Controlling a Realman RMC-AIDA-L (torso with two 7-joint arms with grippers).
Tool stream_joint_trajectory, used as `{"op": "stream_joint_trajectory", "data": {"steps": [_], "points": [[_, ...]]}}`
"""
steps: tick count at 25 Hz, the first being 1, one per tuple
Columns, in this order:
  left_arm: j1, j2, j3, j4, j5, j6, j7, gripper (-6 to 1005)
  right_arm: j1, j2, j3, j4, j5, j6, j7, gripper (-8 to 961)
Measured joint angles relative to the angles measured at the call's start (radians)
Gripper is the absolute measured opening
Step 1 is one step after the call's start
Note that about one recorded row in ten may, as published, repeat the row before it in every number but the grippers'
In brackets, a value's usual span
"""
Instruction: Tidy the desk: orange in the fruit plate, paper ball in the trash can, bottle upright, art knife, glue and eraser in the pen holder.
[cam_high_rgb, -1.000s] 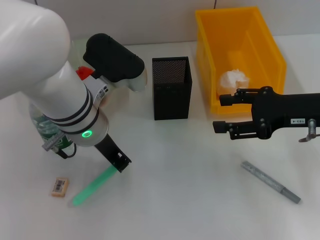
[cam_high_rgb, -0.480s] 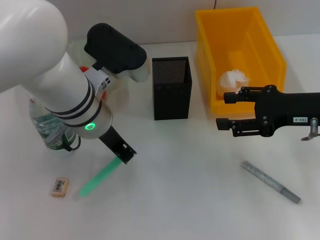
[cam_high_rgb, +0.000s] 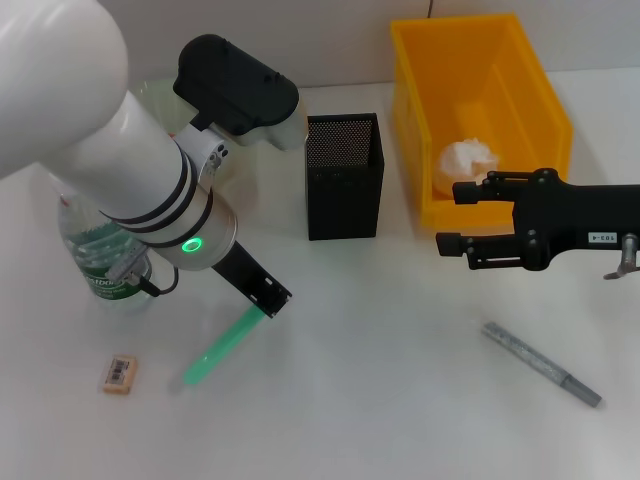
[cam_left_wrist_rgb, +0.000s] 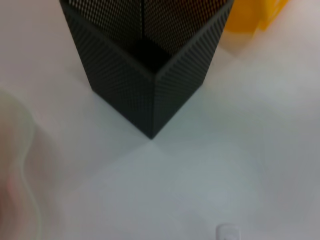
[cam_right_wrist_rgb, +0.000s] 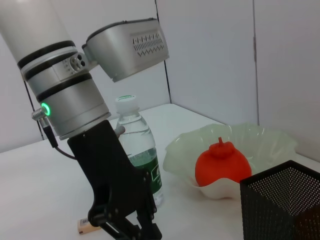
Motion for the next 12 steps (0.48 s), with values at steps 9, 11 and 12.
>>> {"op": "stream_joint_trajectory", "data": {"steps": [9, 11, 12], "points": [[0.007, 0.000, -0.016, 0.009, -0.004, -0.024, 0.000, 193, -0.006, 0.001, 0.003, 0.000, 0.000, 0.005, -0.009, 763], [0.011, 0.000, -0.022, 0.018, -0.004, -0.028, 0.000, 193, -0.007, 0.001, 0.003, 0.000, 0.000, 0.007, -0.009, 763], [0.013, 0.000, -0.025, 0.022, -0.004, -0.030, 0.000, 193, -0.008, 0.001, 0.003, 0.000, 0.000, 0.009, -0.009, 763]]}}
